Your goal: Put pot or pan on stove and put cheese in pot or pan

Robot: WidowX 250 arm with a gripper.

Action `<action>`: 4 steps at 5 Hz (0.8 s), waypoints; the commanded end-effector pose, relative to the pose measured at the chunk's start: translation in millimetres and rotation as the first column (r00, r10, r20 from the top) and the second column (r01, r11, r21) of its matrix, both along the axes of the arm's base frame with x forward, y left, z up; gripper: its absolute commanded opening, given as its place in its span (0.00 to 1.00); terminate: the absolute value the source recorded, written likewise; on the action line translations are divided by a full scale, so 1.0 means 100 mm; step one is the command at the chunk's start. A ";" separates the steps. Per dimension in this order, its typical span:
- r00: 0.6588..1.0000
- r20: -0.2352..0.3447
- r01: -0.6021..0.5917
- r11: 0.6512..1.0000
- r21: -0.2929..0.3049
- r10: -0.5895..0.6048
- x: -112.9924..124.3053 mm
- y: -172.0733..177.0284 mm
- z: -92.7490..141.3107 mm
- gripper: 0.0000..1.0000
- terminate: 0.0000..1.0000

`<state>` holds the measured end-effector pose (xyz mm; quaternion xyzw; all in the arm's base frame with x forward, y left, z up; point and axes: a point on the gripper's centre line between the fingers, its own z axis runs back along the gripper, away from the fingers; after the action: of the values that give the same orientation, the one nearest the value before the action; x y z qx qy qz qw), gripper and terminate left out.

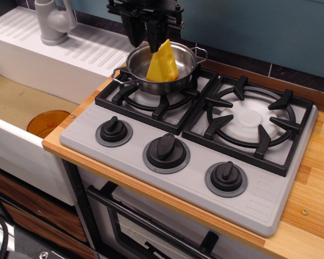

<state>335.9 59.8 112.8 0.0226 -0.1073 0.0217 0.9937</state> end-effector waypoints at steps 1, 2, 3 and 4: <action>0.999 0.038 -0.026 0.995 0.094 0.023 -0.06 0.01 0.67 1.00 0.00; 0.999 0.025 -0.022 0.995 0.097 0.020 -0.08 0.03 0.76 1.00 0.00; 1.000 0.025 0.002 0.996 0.095 -0.004 -0.08 0.03 0.79 1.00 0.00; 1.000 0.025 0.002 0.996 0.095 -0.004 -0.08 0.03 0.79 1.00 0.00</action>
<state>321.5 65.9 159.8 0.0619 -0.0738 0.0108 0.9953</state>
